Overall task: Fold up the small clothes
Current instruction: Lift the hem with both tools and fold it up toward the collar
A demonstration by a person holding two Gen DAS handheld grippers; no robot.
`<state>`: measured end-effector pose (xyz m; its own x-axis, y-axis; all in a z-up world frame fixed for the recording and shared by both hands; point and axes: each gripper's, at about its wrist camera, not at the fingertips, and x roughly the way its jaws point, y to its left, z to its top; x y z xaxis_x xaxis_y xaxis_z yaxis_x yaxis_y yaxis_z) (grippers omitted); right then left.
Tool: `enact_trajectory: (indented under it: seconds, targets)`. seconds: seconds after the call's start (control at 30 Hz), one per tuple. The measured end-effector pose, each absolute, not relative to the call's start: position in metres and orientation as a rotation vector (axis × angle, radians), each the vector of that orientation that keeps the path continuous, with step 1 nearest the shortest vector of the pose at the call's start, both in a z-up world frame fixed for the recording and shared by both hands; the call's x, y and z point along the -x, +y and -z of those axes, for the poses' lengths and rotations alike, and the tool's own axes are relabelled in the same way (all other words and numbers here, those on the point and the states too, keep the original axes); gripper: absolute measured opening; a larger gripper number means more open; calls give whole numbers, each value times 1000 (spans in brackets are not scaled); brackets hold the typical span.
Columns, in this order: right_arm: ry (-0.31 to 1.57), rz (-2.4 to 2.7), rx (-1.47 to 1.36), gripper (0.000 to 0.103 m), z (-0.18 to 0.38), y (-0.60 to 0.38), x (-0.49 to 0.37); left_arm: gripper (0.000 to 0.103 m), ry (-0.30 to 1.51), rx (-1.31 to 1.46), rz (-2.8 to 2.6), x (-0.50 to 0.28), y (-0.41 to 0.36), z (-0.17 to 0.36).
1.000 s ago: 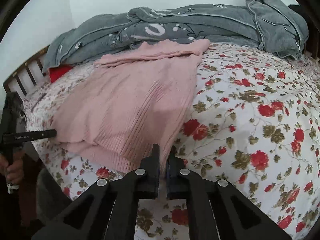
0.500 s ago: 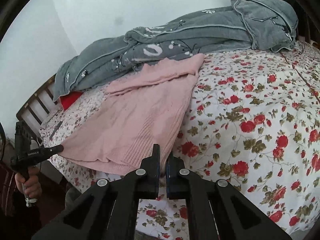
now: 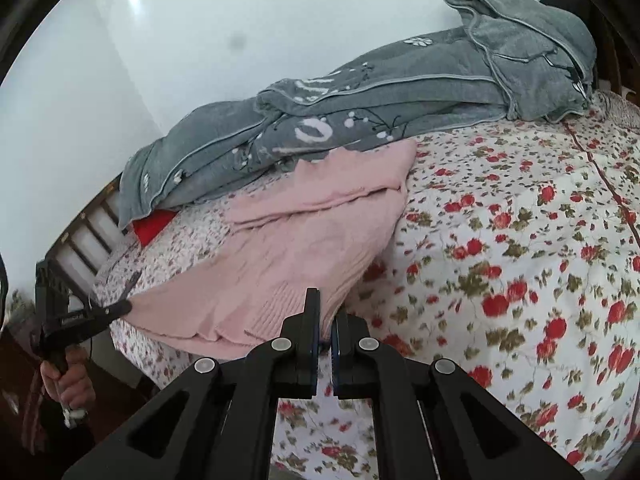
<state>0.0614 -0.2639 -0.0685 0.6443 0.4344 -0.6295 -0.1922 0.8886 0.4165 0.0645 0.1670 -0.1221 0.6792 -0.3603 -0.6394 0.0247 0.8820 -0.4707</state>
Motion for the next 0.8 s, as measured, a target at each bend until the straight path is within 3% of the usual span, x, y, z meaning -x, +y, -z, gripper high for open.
enact_trajectory:
  seconds: [0.8]
  targets:
    - [725,-337,-320,4,20,-248,-172,9,700,449,156,-168,164,68]
